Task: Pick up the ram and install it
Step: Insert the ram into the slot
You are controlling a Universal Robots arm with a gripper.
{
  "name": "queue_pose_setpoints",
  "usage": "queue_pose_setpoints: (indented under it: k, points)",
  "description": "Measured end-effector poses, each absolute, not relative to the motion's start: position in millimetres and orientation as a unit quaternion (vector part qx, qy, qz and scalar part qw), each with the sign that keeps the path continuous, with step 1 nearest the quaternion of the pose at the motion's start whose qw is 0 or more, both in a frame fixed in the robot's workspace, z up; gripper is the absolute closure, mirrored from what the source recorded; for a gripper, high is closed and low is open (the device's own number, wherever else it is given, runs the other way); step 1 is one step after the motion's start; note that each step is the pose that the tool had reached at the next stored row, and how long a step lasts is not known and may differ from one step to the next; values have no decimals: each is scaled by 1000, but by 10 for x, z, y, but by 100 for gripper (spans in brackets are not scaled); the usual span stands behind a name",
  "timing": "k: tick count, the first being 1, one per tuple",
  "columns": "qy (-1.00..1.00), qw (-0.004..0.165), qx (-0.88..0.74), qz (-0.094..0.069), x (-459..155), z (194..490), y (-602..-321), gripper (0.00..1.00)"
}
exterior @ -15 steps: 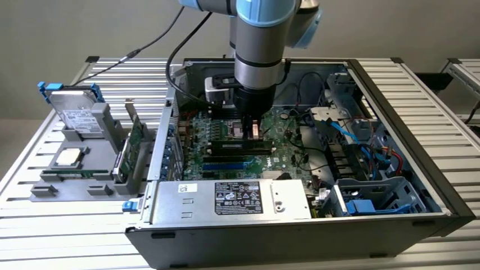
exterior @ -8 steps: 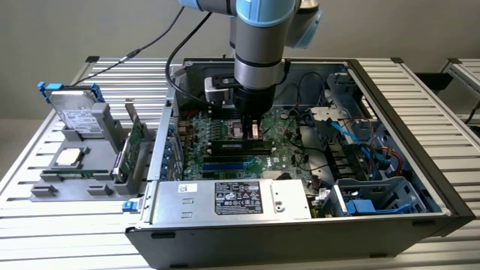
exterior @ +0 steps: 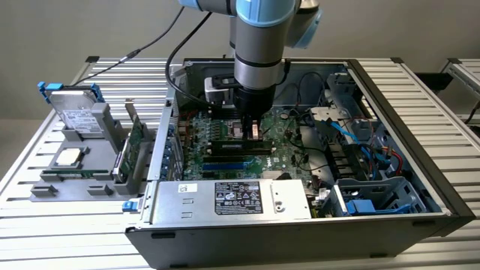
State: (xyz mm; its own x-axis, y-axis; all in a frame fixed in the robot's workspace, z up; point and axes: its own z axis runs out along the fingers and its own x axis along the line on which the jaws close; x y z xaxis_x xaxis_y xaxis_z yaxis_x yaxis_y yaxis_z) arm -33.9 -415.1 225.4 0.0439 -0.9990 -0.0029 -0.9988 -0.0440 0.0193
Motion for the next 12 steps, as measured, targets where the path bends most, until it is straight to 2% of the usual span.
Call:
queue_pose_setpoints:
  k: [12]
  points:
    - [-690, 6, 724, -8, -352, 2254, -4158, 85]
